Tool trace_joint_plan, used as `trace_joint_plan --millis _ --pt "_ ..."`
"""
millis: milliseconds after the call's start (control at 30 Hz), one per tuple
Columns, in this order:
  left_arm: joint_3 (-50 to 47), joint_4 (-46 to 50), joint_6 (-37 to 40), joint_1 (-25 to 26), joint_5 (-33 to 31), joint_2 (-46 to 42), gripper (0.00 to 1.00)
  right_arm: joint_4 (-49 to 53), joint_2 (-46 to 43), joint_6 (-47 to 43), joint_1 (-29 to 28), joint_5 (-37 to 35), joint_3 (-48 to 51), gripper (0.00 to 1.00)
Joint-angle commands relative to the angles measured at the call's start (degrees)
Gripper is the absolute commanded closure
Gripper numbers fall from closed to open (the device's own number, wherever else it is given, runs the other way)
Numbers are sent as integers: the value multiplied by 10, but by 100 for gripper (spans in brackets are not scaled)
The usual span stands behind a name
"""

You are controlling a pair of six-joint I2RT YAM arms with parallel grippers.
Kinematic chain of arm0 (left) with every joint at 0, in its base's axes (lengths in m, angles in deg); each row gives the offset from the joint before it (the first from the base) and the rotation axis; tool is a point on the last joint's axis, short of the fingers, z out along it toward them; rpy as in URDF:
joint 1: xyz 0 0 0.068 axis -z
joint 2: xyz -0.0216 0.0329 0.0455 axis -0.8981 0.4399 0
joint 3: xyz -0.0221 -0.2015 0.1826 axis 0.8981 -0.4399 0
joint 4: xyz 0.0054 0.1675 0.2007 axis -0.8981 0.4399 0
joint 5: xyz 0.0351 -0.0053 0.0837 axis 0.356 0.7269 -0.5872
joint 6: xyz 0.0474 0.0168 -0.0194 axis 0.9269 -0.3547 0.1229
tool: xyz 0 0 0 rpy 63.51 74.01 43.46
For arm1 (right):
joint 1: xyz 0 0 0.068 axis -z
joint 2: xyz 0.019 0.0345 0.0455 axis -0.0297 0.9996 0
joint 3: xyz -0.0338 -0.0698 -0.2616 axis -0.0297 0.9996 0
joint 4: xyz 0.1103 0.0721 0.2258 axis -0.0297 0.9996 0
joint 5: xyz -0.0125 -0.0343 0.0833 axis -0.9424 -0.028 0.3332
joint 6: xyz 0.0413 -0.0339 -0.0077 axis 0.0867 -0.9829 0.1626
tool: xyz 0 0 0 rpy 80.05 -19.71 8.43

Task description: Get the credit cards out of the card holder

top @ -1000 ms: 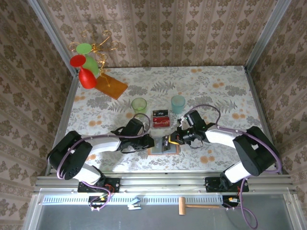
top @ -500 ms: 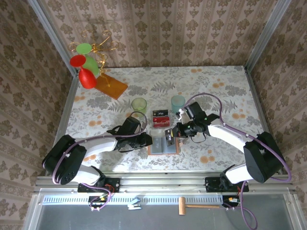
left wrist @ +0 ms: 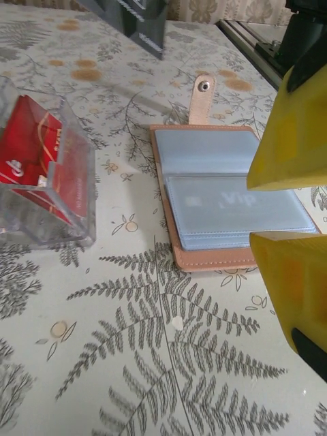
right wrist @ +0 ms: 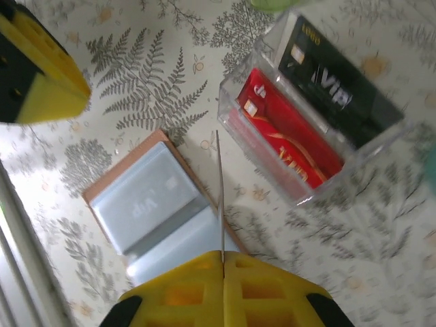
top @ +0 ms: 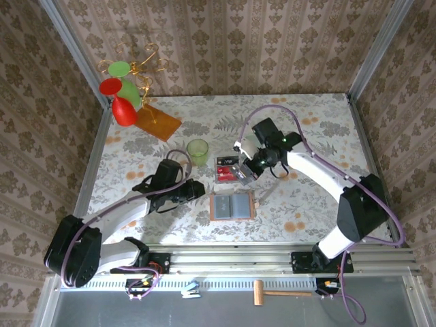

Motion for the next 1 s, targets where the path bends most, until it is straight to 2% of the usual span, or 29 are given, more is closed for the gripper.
trace_joint_plan --millis 0,167,367,867,967 --pt "-2 39 23 -16 9 -28 77 94 44 -162 2 -23 -76 100" --pt "-10 54 23 -37 8 -58 76 176 117 -259 2 -41 -187 100" --pt "-14 61 20 -47 8 -66 76 274 219 -328 2 -68 -333 100" --pt "-15 69 14 -58 7 -61 76 398 404 -386 0 -58 -607 100" --pt "-16 69 11 -76 6 -63 76 420 435 -393 -2 -51 -654 100"
